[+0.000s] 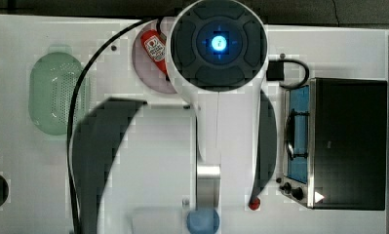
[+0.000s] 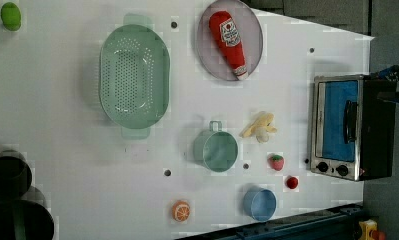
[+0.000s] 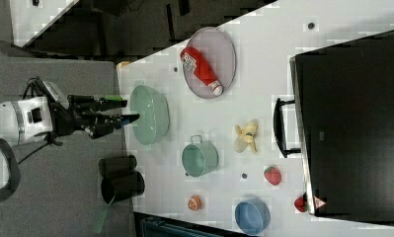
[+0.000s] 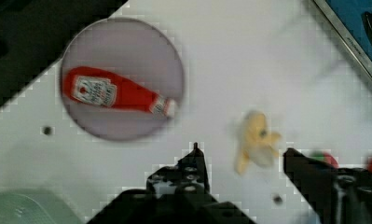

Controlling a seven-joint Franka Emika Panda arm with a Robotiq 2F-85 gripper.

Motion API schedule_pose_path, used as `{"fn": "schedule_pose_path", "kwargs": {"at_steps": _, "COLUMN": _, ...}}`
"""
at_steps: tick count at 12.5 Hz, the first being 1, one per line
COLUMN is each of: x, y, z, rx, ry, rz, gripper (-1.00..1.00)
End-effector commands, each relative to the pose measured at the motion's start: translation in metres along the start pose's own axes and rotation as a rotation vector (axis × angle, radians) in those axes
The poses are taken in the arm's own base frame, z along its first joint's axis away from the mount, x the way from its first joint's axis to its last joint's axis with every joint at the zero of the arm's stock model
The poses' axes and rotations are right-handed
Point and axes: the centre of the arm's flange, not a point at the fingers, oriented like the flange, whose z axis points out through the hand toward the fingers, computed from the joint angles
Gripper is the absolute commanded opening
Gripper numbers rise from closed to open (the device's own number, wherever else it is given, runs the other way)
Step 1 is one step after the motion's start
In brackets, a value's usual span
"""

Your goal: Pick banana from table and place on oven.

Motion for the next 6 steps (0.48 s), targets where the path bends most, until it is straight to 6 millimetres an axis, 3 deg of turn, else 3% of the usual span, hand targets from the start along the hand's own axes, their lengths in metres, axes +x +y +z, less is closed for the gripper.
{"fn": "schedule_pose_path", "kwargs": {"at_steps": 1, "x": -0.100, "y": 0.119, "z": -0.053, "rx": -0.009, "ry": -0.004, "rz": 0.153, "gripper": 0.58}}
{"fn": "schedule_pose_path", "kwargs": {"at_steps": 3, "x": -0.100, "y": 0.119, "z": -0.050, "rx": -0.014, "ry": -0.009, "rz": 0.152, "gripper": 1.00}}
{"fn": "schedule_pose_path", "kwargs": {"at_steps": 6, "x": -0.099, "y": 0.117, "z": -0.038, "rx": -0.029, "ry": -0.024, "rz": 0.151, "gripper": 1.00}}
